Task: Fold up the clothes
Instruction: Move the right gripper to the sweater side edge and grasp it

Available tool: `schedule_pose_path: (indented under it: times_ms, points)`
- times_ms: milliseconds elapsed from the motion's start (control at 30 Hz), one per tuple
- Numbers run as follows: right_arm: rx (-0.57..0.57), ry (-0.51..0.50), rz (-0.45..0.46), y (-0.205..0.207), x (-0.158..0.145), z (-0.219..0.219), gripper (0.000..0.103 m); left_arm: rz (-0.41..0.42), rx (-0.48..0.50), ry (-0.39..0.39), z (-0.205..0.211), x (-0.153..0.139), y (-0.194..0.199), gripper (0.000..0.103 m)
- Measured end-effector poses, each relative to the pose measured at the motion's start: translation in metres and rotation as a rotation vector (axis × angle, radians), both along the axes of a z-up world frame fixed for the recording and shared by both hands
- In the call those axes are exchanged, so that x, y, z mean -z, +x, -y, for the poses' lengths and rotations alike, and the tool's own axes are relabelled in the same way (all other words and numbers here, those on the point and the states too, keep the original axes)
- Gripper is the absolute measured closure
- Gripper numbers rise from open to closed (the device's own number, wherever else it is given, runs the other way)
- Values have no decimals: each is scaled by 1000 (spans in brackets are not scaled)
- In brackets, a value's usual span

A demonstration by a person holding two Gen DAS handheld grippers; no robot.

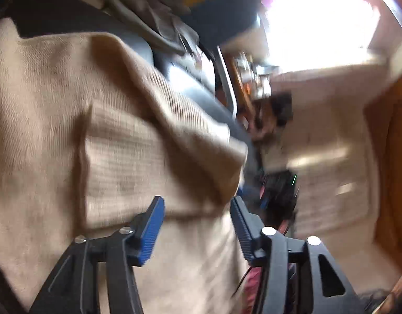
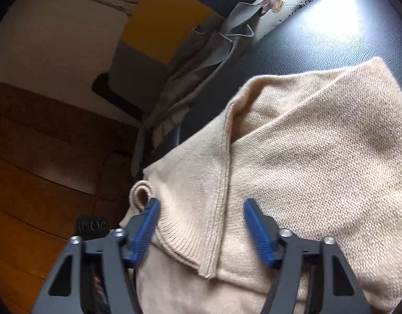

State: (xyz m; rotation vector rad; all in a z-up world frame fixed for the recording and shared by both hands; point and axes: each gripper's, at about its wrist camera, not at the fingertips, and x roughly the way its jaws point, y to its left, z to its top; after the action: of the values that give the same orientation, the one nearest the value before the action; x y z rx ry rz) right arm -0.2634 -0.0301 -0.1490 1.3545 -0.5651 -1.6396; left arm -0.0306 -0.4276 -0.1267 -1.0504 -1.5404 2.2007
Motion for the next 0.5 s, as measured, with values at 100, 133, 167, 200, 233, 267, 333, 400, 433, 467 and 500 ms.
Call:
schedule_pose_path:
  times_ms: [100,133,167,200,233,267,333,400,433,467,500]
  points:
    - [-10,-4,-3,0,1,5,37,15,-11,80,-7,7,-25,34]
    - [-14,-8,-2,0,1,5,37,30,-15,89,-10,10,-32,33]
    - [-21,-13,0,0,2,6,37,32,-23,93,-12,11,-36,33]
    - [-25,-14,2,0,3,7,37,31,-32,95,-15,13,-39,33]
    - [-30,-15,3,0,4,8,37,28,-51,103,-15,13,-41,33]
    - [-33,-15,0,0,4,7,37,24,-72,113,-16,12,-43,32]
    - [-37,-25,0,2,2,2,36,28,-119,119,-18,11,-48,32]
    - [-41,-31,-3,3,0,1,35,50,-152,112,-24,9,-53,33]
    - [-47,-32,-10,4,-1,3,35,56,-160,111,-27,8,-55,34]
    - [-53,-33,-16,5,-2,4,34,63,-168,109,-30,6,-56,34]
    - [-57,-33,-21,5,-3,5,34,73,-172,113,-33,5,-58,34]
